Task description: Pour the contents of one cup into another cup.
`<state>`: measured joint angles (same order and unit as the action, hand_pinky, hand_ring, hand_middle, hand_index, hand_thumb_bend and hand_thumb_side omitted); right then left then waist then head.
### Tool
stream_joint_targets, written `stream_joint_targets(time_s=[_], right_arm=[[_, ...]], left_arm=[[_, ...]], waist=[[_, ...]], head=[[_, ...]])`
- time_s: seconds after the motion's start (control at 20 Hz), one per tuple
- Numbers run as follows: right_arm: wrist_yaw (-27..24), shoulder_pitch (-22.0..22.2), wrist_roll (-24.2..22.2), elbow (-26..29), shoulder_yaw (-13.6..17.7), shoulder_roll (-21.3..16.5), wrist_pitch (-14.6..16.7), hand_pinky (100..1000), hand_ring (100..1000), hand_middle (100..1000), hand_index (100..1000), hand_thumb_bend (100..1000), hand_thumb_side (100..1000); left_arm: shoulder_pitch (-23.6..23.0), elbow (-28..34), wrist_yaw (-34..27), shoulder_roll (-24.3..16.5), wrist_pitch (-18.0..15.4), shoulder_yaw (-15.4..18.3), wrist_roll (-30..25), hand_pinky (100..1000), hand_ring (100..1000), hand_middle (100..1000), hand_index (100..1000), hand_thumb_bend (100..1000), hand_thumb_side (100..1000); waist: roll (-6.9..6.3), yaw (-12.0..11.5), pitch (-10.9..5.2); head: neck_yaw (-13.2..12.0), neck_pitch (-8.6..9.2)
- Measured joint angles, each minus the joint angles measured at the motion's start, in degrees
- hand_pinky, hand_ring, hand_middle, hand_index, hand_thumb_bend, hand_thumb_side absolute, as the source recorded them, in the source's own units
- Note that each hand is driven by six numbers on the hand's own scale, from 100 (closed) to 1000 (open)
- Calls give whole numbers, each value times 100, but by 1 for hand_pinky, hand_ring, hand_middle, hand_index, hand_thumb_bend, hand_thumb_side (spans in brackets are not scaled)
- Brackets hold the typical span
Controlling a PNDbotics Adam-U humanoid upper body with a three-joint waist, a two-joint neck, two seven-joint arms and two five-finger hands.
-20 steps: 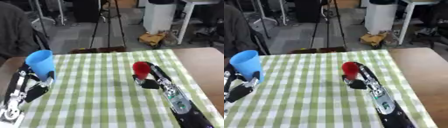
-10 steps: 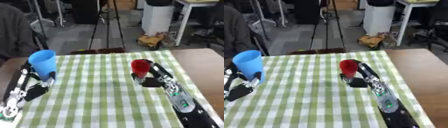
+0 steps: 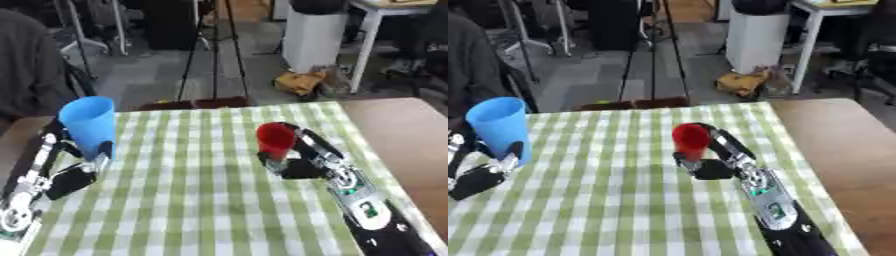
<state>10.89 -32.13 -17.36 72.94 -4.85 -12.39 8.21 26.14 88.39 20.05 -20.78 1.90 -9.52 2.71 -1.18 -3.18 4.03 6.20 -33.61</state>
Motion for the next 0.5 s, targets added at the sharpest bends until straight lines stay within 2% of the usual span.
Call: stream_joint_targets(time_s=[0.5], right_arm=[[-43, 37, -125, 87, -82, 49, -19, 832, 805, 694, 841, 239, 153]], left_arm=[[106, 49, 99, -103, -25, -58, -384, 525, 519, 568, 726, 100, 209]], waist=[[-29, 2, -12]], head=[[41, -6]])
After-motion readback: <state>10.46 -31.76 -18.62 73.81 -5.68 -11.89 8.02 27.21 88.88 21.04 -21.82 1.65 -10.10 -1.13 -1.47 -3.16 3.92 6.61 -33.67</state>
